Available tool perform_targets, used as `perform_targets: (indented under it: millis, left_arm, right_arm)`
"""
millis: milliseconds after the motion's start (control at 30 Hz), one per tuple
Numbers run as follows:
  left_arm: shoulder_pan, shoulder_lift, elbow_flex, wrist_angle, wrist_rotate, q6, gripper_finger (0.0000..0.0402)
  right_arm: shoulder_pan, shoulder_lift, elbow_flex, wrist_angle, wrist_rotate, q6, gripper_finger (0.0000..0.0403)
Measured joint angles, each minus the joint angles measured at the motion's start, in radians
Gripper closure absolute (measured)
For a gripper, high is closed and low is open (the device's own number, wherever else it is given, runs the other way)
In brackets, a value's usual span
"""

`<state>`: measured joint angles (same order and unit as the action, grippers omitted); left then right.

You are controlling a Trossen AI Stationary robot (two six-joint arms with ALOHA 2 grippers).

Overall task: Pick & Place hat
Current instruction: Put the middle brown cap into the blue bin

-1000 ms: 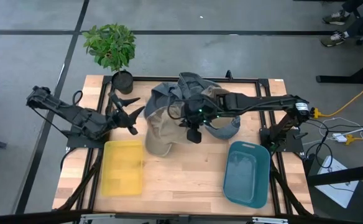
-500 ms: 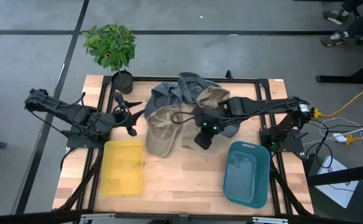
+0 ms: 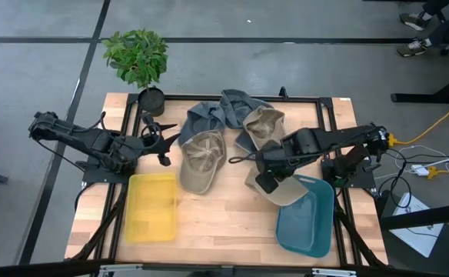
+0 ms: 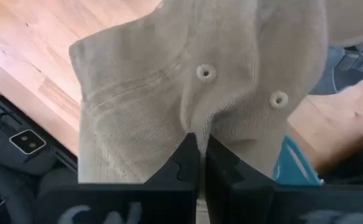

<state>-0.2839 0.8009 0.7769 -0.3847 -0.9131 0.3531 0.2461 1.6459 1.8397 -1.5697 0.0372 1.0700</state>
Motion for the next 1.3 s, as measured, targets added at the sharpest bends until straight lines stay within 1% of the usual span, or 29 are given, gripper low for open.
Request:
perform_targets:
  millis: [167, 267, 467, 567, 700, 833, 900, 1133, 1200, 1300]
  left_arm:
    - [0.001, 0.000, 0.000, 0.016, 0.054, -0.003, 0.0252]
    - [0.001, 0.000, 0.000, 0.023, 0.077, -0.003, 0.0253]
    - [0.001, 0.000, 0.000, 0.023, 0.078, -0.026, 0.0249]
    - [0.001, 0.000, 0.000, 0.023, 0.080, -0.029, 0.0250]
    - [0.001, 0.000, 0.000, 0.023, 0.125, -0.059, 0.0253]
    - [0.001, 0.000, 0.000, 0.023, 0.168, -0.063, 0.0252]
    - [0.001, 0.000, 0.000, 0.023, 0.181, -0.065, 0.0251]
    - [0.001, 0.000, 0.000, 0.023, 0.183, -0.074, 0.0257]
    - [0.001, 0.000, 0.000, 0.023, 0.183, -0.082, 0.0258]
    - [0.001, 0.000, 0.000, 0.023, 0.183, -0.090, 0.0258]
  right_arm:
    - [0.050, -0.002, 0.000, -0.001, 0.066, 0.045, 0.0395]
    - [0.086, -0.002, 0.000, -0.001, 0.067, 0.083, 0.0395]
    - [0.162, -0.002, 0.000, 0.000, 0.069, 0.199, 0.0395]
    - [0.195, -0.002, -0.001, 0.017, 0.103, 0.251, 0.0395]
    - [0.233, 0.001, -0.001, 0.025, 0.151, 0.320, 0.0395]
    - [0.263, 0.008, -0.009, 0.003, 0.146, 0.425, 0.0395]
    - [0.281, 0.010, -0.021, 0.007, 0.131, 0.476, 0.0395]
    - [0.328, 0.010, -0.084, 0.005, 0.011, 0.699, 0.0395]
    - [0.338, 0.010, -0.109, 0.005, -0.037, 0.755, 0.0395]
    - [0.346, 0.010, -0.149, 0.003, -0.138, 0.826, 0.0394]
